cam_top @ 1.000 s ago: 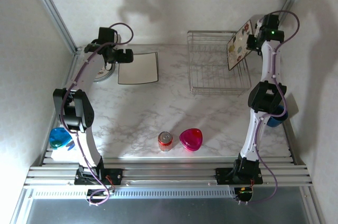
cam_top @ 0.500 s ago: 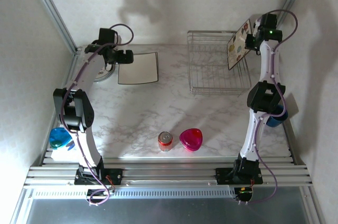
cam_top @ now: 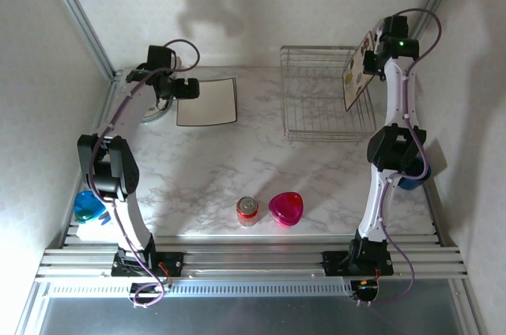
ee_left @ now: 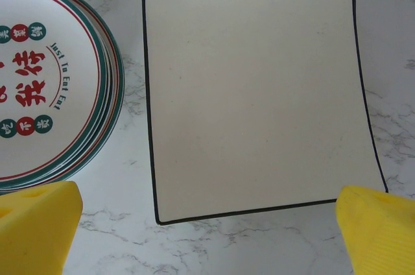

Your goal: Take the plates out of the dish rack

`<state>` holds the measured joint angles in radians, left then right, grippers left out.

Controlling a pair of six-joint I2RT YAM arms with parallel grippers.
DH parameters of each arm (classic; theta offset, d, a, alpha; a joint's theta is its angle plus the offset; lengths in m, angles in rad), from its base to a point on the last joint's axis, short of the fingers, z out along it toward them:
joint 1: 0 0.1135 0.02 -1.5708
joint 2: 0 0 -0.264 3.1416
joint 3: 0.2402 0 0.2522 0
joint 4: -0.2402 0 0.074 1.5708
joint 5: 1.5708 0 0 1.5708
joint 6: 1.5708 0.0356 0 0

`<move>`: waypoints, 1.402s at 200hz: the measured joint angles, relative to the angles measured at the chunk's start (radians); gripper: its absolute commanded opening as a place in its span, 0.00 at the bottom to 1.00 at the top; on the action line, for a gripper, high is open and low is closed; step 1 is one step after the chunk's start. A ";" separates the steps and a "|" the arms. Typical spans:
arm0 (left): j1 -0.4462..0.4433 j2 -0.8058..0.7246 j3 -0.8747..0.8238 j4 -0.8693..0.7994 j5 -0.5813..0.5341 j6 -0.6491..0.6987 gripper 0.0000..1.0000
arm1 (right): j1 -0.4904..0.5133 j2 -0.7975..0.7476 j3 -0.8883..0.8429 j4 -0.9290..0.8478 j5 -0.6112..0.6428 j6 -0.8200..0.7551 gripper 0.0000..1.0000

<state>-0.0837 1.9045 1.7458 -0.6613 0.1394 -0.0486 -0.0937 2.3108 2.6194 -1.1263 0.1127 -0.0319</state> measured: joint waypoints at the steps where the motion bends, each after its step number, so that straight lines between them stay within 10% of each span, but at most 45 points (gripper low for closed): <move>1: 0.000 0.000 0.000 0.000 0.000 0.000 1.00 | 0.000 -0.001 0.000 -0.001 0.000 0.000 0.00; 179: 0.000 -0.051 -0.061 0.024 0.004 0.000 1.00 | 0.066 -0.192 -0.030 -0.048 0.037 -0.022 0.00; 280: 0.000 -0.053 -0.064 0.032 0.014 0.000 1.00 | 0.066 -0.725 -0.812 0.422 -0.478 0.324 0.00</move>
<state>-0.0841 1.8519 1.6814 -0.6289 0.1532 -0.0486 -0.0273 1.5860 1.8076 -0.7048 -0.3649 0.2920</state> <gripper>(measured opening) 0.996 0.128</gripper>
